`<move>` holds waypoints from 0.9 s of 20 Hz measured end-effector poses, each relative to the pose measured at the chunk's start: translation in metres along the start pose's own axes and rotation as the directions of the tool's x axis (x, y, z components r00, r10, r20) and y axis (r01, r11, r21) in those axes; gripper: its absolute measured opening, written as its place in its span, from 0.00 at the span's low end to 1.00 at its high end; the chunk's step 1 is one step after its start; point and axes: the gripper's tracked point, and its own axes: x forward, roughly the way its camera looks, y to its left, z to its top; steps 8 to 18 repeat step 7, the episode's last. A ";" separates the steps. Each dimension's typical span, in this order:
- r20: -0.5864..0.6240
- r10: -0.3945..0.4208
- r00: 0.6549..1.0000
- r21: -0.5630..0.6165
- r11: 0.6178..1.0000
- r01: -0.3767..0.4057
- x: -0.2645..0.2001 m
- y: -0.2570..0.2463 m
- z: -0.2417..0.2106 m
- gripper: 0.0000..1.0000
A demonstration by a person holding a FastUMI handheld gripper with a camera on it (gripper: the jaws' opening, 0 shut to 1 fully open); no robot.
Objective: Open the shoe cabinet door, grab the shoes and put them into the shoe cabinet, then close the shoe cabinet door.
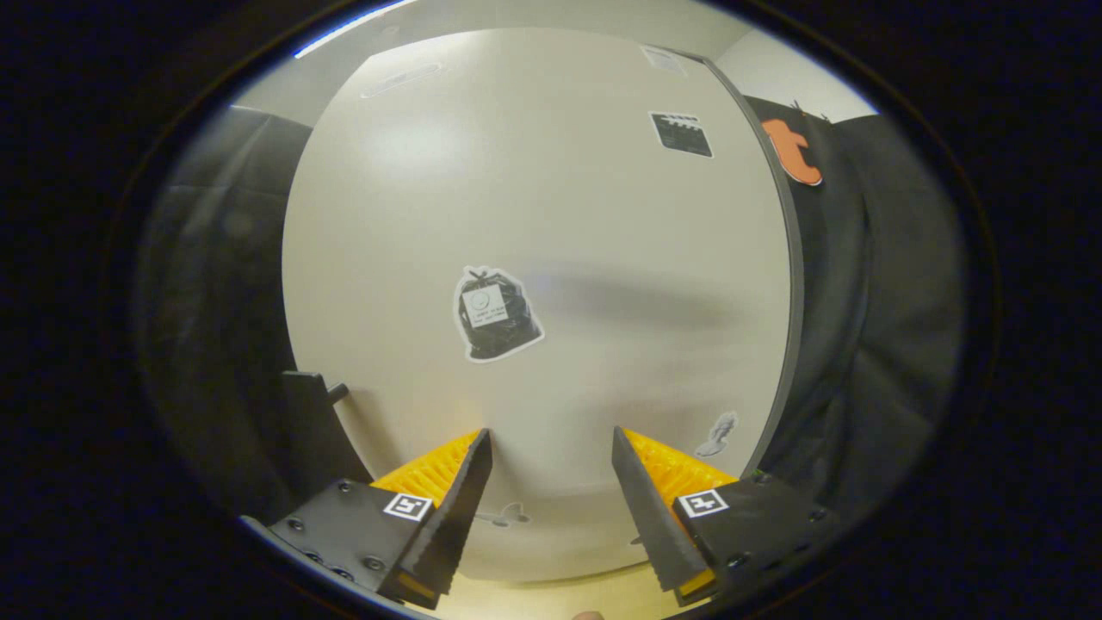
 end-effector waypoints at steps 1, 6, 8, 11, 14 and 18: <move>0.001 -0.004 1.000 0.002 1.000 0.004 0.002 -0.001 0.001 0.88; 0.003 -0.020 1.000 0.021 1.000 0.020 0.011 0.000 0.002 0.88; 0.003 -0.024 1.000 0.022 0.999 0.023 0.013 0.000 0.002 0.88; 0.003 -0.024 1.000 0.022 0.999 0.023 0.013 0.000 0.002 0.88; 0.003 -0.024 1.000 0.022 0.999 0.023 0.013 0.000 0.002 0.88; 0.003 -0.024 1.000 0.022 0.999 0.023 0.013 0.000 0.002 0.88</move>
